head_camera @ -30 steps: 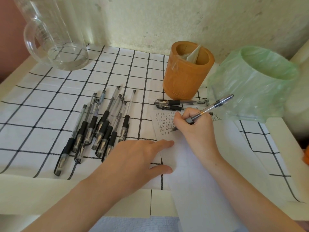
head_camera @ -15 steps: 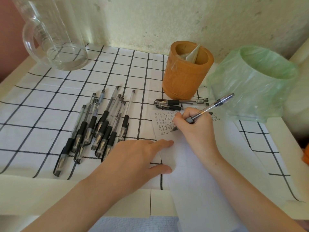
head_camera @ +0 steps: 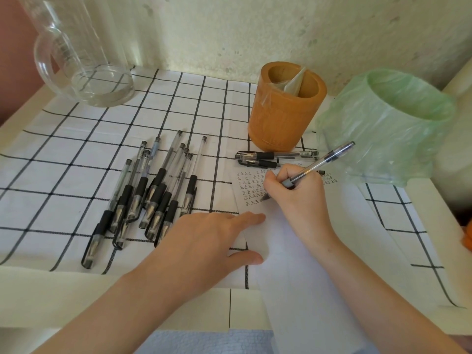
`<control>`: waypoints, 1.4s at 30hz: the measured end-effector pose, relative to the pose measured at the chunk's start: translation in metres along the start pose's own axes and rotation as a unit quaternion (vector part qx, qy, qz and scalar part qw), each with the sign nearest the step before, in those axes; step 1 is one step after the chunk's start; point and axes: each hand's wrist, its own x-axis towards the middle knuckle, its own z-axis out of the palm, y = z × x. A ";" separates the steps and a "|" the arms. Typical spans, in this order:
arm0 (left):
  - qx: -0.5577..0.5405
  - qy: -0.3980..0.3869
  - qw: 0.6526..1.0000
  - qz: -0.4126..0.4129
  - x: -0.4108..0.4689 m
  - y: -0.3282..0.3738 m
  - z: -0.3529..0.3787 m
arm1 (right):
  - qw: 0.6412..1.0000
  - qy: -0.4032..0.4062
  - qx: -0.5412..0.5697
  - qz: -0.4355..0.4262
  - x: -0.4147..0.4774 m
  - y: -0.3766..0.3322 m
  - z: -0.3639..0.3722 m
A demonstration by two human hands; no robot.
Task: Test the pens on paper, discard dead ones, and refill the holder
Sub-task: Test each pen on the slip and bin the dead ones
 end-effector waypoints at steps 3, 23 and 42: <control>0.001 0.001 1.000 -0.003 0.000 0.000 0.000 | 1.000 0.001 0.000 0.001 0.001 0.002 0.000; 0.002 -0.004 1.000 -0.006 -0.001 0.000 -0.001 | 1.000 0.024 -0.012 0.008 0.000 -0.004 0.000; -0.006 0.002 1.000 -0.008 -0.001 0.001 -0.003 | 0.931 -0.093 0.310 0.167 0.011 -0.031 -0.039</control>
